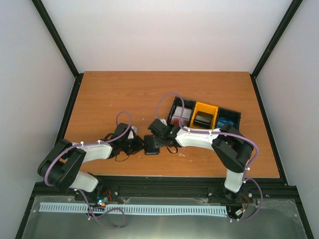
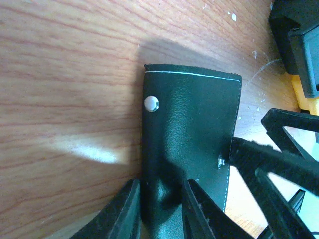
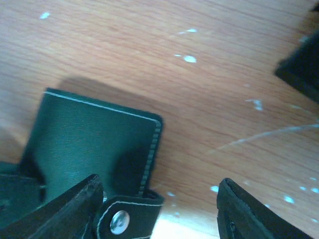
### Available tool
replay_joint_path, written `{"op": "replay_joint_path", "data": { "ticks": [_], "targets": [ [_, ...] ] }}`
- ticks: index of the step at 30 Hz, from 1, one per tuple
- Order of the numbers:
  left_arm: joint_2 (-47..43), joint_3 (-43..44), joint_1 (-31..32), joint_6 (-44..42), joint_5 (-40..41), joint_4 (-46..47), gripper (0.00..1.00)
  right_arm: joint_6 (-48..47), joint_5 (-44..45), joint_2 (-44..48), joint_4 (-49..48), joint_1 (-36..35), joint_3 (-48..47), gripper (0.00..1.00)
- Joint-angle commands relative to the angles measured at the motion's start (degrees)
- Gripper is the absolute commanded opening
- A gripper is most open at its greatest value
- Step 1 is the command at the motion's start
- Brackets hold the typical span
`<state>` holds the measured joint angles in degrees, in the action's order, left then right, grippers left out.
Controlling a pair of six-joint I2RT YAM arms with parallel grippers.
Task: Put the credit cards into the card holder
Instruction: Open the card holder at the center of the board.
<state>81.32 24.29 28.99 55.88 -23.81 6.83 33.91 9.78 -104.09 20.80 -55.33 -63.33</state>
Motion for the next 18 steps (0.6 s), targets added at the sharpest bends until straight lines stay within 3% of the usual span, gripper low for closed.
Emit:
{"op": "replay_joint_path", "data": {
  "ticks": [1,4,7,18],
  "targets": [
    [0.37,0.67,-0.14,-1.16,0.47,-1.03,0.25,3.43,8.85,0.65,5.87,-0.39,-0.87,0.61],
    [0.02,0.49,-0.17,-1.23,0.75,-1.14,0.25,4.41,10.89,2.94,6.77,-0.39,0.92,0.54],
    [0.05,0.57,-0.15,-1.52,0.71,-1.12,0.25,4.19,11.26,3.72,6.10,-0.39,2.07,0.41],
    [-0.20,0.16,-0.09,-1.29,0.23,-0.25,0.25,4.15,1.05,1.26,0.55,-0.08,3.90,0.37]
  ]
}}
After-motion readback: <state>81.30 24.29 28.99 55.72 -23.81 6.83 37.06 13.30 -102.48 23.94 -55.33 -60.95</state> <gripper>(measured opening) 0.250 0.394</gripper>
